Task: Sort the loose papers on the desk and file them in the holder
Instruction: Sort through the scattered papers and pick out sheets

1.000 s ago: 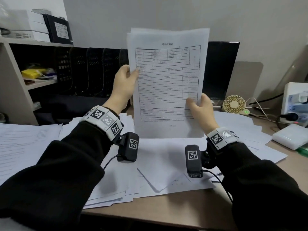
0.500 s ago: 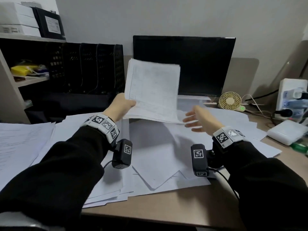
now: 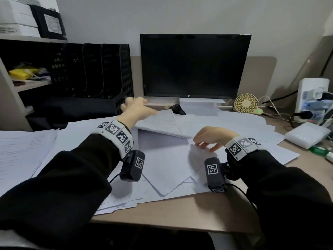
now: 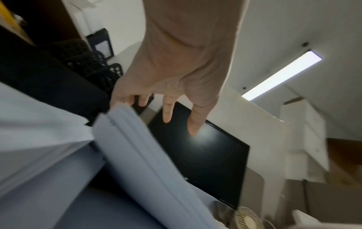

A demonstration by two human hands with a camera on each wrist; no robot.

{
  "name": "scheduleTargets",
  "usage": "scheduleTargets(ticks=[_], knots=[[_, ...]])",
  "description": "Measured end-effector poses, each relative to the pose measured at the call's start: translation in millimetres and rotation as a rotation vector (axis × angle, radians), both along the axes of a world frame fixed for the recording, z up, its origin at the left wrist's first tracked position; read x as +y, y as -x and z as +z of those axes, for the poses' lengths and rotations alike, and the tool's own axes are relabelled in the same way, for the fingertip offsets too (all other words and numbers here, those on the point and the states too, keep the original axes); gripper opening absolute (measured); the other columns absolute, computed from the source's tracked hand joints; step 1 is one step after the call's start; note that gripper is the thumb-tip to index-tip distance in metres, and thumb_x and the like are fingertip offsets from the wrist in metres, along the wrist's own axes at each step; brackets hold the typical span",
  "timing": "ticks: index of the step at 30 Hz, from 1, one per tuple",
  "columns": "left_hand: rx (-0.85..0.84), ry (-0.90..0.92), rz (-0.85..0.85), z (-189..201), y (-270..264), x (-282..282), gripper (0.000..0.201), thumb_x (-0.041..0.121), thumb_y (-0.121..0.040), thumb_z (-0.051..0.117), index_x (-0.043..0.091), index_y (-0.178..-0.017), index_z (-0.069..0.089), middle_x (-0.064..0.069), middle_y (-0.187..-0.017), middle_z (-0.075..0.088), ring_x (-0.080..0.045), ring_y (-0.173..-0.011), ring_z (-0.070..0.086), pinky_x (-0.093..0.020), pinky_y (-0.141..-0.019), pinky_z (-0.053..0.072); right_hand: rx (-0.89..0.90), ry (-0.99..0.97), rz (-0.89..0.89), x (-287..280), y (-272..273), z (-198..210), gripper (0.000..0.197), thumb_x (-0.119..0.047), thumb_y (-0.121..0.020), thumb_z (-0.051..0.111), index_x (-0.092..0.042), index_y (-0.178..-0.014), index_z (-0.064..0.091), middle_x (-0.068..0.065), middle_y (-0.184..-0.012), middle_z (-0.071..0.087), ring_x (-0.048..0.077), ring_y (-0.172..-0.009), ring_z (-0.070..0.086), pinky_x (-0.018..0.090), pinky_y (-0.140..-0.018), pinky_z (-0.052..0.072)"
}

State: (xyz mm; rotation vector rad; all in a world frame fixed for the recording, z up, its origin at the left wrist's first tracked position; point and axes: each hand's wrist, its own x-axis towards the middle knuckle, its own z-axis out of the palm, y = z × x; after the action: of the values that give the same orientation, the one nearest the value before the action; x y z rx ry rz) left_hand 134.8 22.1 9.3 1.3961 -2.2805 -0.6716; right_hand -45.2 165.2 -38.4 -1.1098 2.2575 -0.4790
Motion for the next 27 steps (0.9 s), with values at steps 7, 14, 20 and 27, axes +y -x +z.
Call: scheduleTargets(ticks=[7,14,20,27], knots=[[-0.488,-0.128,-0.599,-4.0,21.1,76.9,0.062,0.051,-0.086,0.061,0.023,-0.139,0.044,0.007,-0.146,0.039,-0.015,-0.134,0.035,-0.034,-0.110,0.027,0.143,-0.096,0.024,-4.6,-5.3,-2.8,0.027,-0.020,-0.088,0.051,-0.003,-0.105,0.063,0.006,-0.094,0.059,0.021,-0.086,0.057,0.031,-0.075,0.049],[-0.672,-0.278,-0.597,-29.8,43.9,98.9,0.096,0.045,-0.081,0.070,0.023,-0.154,0.011,-0.005,-0.160,0.014,-0.032,-0.143,0.022,-0.040,-0.084,0.047,0.251,-0.117,0.017,1.3,-3.4,-10.5,0.031,-0.028,-0.083,0.065,-0.013,-0.064,0.046,-0.001,-0.064,0.043,0.012,-0.057,0.041,0.022,-0.052,0.033],[-0.737,-0.215,-0.589,-27.0,48.2,98.6,0.091,0.045,-0.083,0.068,0.018,-0.153,0.016,-0.007,-0.157,0.022,-0.034,-0.139,0.030,-0.035,-0.075,0.049,0.149,-0.076,0.015,5.1,0.2,-10.3,0.028,-0.032,-0.082,0.070,-0.018,-0.065,0.053,-0.002,-0.061,0.048,0.009,-0.050,0.042,0.018,-0.042,0.036],[-0.711,-0.235,-0.550,-33.4,49.4,91.3,0.118,0.050,-0.069,0.080,0.028,-0.153,-0.001,-0.004,-0.159,0.011,-0.037,-0.137,0.033,-0.043,-0.072,0.056,-0.097,-0.116,-0.053,-4.6,6.0,-11.3,0.032,-0.037,-0.071,0.070,-0.009,-0.082,0.057,0.011,-0.080,0.051,0.027,-0.076,0.047,0.034,-0.076,0.045]])
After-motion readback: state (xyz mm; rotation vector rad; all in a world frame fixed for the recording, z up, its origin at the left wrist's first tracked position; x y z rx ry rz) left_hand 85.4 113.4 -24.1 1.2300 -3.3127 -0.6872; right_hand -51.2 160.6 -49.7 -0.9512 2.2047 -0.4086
